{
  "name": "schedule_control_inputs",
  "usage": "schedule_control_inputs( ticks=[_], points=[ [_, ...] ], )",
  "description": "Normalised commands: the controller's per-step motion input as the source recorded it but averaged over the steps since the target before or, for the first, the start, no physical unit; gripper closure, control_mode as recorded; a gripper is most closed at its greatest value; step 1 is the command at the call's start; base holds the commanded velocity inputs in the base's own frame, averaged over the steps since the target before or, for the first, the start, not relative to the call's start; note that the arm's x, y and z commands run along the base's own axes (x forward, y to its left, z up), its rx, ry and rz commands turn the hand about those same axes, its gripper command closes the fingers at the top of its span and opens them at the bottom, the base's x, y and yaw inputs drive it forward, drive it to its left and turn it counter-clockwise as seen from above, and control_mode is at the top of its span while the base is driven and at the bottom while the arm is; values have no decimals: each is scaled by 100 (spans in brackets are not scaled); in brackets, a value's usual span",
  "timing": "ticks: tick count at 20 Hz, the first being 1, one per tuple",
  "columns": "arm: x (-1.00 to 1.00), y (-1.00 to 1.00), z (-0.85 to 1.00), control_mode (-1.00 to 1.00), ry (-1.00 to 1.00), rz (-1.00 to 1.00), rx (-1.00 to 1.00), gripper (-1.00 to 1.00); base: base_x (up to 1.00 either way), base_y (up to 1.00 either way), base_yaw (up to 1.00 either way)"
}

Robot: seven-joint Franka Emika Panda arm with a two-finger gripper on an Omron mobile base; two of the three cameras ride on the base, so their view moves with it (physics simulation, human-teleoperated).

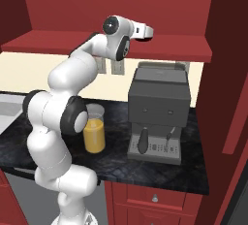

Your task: There is a tray on the dining counter. Grab the cup, mug, and pitcher and place them on the tray. The pitcher may be placed next to the tray if it cannot fit the tray.

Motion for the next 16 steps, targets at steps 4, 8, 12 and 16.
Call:
schedule_control_inputs(
  ticks=[4,8,12,16],
  points=[
    [0,0,0,-100,0,0,0,100,0,0,0],
    [0,0,0,-100,0,0,0,100,0,0,0],
    [0,0,0,-100,0,0,0,100,0,0,0],
    [0,0,0,-100,0,0,0,100,0,0,0]
  ],
)
